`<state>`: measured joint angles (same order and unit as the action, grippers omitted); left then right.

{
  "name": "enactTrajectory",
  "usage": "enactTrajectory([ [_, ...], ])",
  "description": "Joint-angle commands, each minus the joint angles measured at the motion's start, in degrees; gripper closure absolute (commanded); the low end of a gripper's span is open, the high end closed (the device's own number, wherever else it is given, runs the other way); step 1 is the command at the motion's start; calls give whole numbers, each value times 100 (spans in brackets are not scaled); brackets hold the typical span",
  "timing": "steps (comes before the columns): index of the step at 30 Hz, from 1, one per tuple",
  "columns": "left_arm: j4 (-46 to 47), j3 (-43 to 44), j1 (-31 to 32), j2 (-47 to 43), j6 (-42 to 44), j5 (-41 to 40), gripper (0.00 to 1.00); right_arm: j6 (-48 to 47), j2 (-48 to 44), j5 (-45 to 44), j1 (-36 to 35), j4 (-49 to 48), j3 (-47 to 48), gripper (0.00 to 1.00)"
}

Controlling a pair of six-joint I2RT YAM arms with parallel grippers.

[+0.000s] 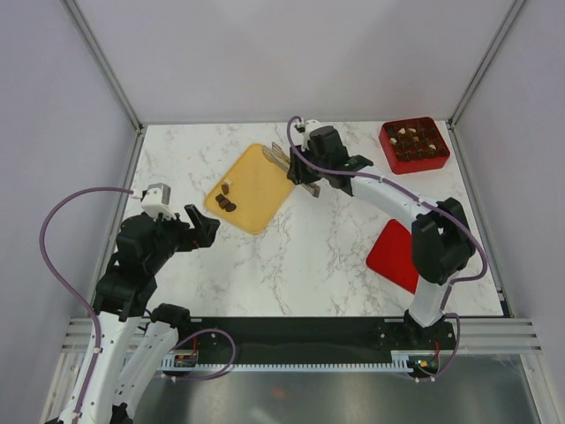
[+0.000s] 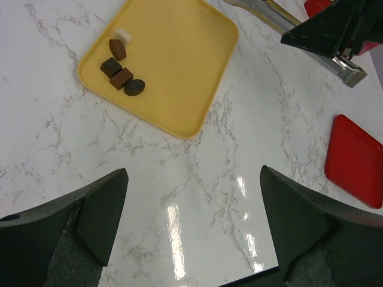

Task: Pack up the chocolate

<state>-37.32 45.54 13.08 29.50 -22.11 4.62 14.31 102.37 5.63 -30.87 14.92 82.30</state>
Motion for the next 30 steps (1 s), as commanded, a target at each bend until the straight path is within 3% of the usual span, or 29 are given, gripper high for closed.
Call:
enactTrajectory([
  [1, 173, -36, -25, -40, 84, -49, 0, 134, 493, -9, -435, -490, 496, 52],
  [13, 173, -36, -34, -84, 84, -23, 0, 204, 1619, -114, -1210, -604, 1402, 52],
  [30, 173, -36, -34, -76, 84, -23, 0, 389, 2024, 52, -1334, -736, 1499, 53],
])
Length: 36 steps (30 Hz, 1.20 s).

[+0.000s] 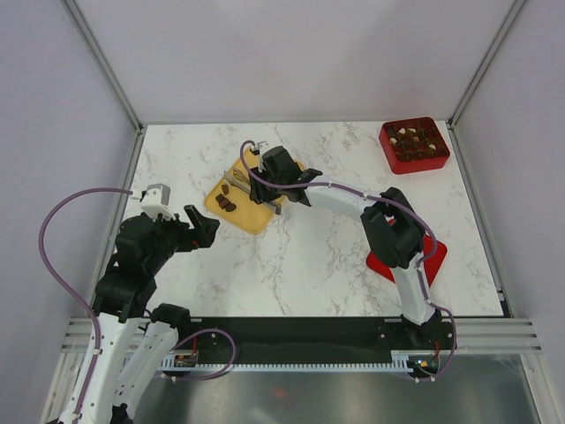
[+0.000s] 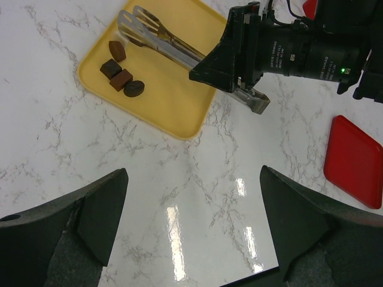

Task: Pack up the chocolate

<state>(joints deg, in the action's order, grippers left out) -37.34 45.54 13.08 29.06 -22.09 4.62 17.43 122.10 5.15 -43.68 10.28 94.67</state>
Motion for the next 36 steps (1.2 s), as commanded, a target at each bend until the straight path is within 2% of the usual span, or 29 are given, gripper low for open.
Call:
enactTrajectory([
  [1, 166, -36, -25, -41, 82, -23, 0, 94, 68, 127, -53, -264, 271, 53],
  [23, 166, -36, -34, -32, 90, -23, 0, 120, 138, 364, -141, -281, 359, 53],
  [36, 175, -36, -34, -23, 82, -32, 0, 41, 393, 162, -123, -97, 560, 53],
])
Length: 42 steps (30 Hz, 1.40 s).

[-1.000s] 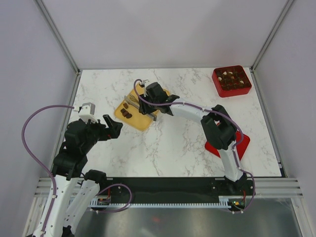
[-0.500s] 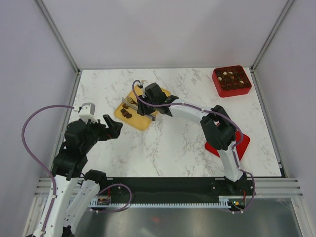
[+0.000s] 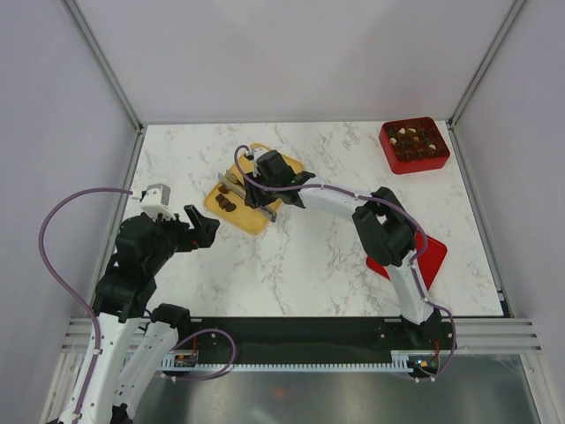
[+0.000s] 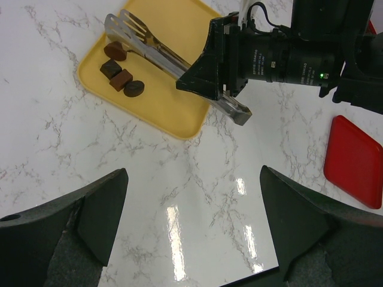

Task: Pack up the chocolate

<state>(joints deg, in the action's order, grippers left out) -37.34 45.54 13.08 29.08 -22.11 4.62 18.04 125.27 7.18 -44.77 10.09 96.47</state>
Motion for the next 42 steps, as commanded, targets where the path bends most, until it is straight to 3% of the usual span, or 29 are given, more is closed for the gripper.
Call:
enactTrajectory([
  [1, 175, -36, -25, -25, 84, -32, 0, -29, 102, -41, -23, -51, 417, 54],
  [15, 166, -45, -25, -34, 84, -40, 0, -20, -240, -138, 39, 28, 250, 72],
  [25, 166, -36, -25, -34, 75, -40, 0, -29, -1302, -208, 574, 37, -610, 78],
  [31, 175, -36, -34, -34, 84, -49, 0, -134, -2348, -243, 1514, 370, -1261, 78],
  [34, 166, -36, -34, -34, 75, -32, 0, -222, -2980, -375, 2408, 564, -1542, 78],
  [42, 166, -36, -25, -34, 75, -14, 0, -249, -3501, -839, 4133, 1091, -1579, 77],
])
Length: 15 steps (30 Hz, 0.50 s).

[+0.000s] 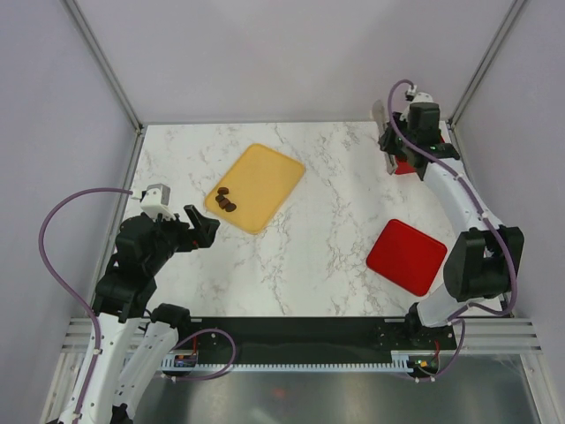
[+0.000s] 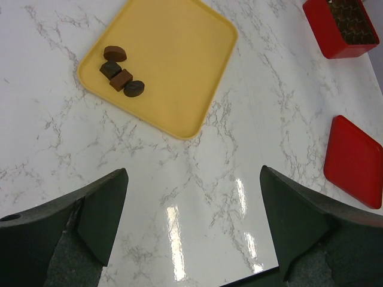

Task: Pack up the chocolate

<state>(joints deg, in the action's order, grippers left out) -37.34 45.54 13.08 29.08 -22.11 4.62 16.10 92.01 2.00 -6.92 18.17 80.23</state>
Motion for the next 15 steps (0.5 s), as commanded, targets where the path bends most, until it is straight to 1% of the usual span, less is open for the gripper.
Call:
enactTrajectory([
  [1, 175, -36, -25, -34, 84, -5, 0, -45, -157, -410, 497, 431, 81, 77],
  [5, 166, -36, -25, -34, 84, -14, 0, 95, 88, -411, 1217, 617, 239, 77],
  [8, 175, -36, -34, -25, 75, -14, 0, 165, 291, -332, 1552, 670, 318, 76],
  [11, 166, -36, -25, -25, 75, -5, 0, 227, 546, -209, 1772, 670, 406, 76],
  [15, 175, -45, -25, -25, 75, -5, 0, 254, 783, -209, 1869, 670, 494, 75],
])
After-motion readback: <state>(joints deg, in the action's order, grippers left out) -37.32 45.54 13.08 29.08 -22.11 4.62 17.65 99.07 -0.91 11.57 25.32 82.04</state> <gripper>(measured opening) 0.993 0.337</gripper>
